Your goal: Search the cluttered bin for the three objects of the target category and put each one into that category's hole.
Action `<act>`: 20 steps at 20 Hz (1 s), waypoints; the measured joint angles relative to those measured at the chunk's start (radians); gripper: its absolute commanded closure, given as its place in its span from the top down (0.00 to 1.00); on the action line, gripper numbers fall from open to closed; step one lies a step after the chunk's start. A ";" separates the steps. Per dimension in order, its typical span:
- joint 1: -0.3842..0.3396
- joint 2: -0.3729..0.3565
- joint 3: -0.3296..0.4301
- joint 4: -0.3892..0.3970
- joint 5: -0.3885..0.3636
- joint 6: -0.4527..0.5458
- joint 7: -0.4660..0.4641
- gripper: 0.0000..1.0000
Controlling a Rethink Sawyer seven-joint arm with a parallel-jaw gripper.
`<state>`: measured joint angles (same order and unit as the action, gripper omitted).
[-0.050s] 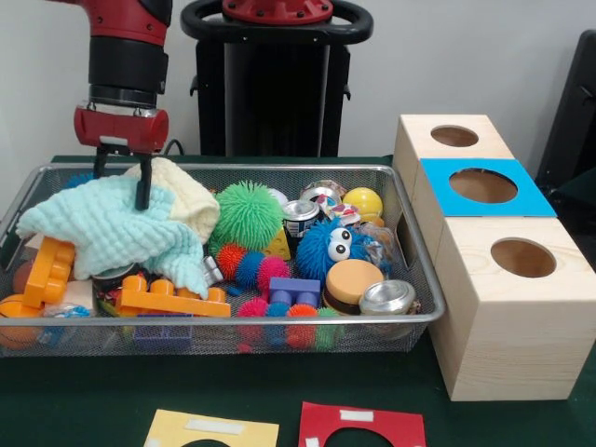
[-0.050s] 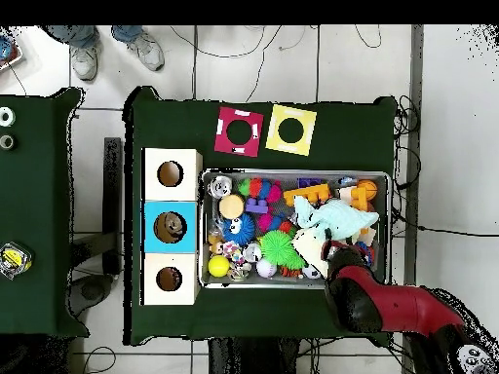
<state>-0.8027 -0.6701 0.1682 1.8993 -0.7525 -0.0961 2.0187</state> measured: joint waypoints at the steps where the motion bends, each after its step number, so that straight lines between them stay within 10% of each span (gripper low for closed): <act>1: 0.000 0.000 0.000 0.000 0.000 0.000 0.000 1.00; 9: 0.001 -0.027 0.004 0.001 0.034 0.033 0.000 1.00; 20: 0.148 -0.166 0.000 -0.002 0.261 0.356 0.000 1.00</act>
<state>-0.6550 -0.8366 0.1680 1.8976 -0.4912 0.2602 2.0187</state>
